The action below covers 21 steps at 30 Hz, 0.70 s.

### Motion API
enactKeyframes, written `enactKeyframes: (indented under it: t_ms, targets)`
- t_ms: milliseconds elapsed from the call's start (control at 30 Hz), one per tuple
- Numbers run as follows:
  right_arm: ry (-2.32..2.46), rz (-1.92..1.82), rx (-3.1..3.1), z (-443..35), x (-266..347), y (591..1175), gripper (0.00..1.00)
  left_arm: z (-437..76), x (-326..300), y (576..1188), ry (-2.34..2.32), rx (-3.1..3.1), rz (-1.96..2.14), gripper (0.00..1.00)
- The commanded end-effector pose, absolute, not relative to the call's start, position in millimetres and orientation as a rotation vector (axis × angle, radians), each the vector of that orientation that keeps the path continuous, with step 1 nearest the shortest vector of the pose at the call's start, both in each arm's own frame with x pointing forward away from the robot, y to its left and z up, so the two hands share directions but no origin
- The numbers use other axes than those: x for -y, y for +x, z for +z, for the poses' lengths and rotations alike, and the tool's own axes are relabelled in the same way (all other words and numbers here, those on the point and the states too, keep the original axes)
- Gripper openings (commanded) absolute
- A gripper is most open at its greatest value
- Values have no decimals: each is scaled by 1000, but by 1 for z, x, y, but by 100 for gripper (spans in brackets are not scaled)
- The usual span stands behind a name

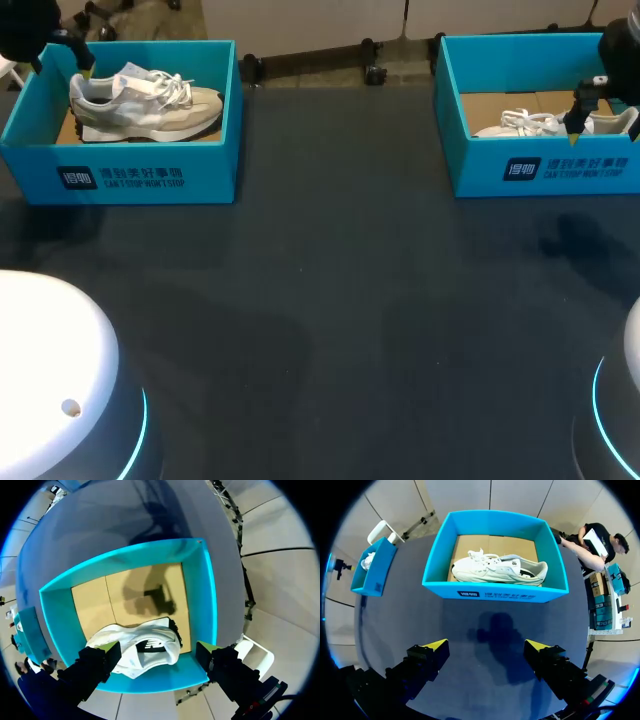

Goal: Take the shoe out of the shoebox, open the shoe tongue, remove and reinsert the insole, then place the shoe into the shoebox

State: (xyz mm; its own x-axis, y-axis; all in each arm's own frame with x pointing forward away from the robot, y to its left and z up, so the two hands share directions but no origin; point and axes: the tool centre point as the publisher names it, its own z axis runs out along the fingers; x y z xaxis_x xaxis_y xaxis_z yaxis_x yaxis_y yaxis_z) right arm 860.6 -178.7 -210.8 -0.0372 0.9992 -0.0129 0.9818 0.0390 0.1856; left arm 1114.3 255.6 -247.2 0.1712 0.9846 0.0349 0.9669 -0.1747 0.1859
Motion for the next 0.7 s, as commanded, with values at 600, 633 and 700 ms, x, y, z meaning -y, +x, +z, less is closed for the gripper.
enactKeyframes:
  t_ms: [600,633,700]
  targets:
    - [2078,192,-2159,-211,179,860,100,-277,-263,1173,2282,-2031,197,100]
    - [2078,192,-2159,-211,179,860,100,-278,-263,1174,2285,-2033,198,100]
    - [2078,192,-2159,-211,179,860,100,-281,-263,1178,2295,-2036,193,98]
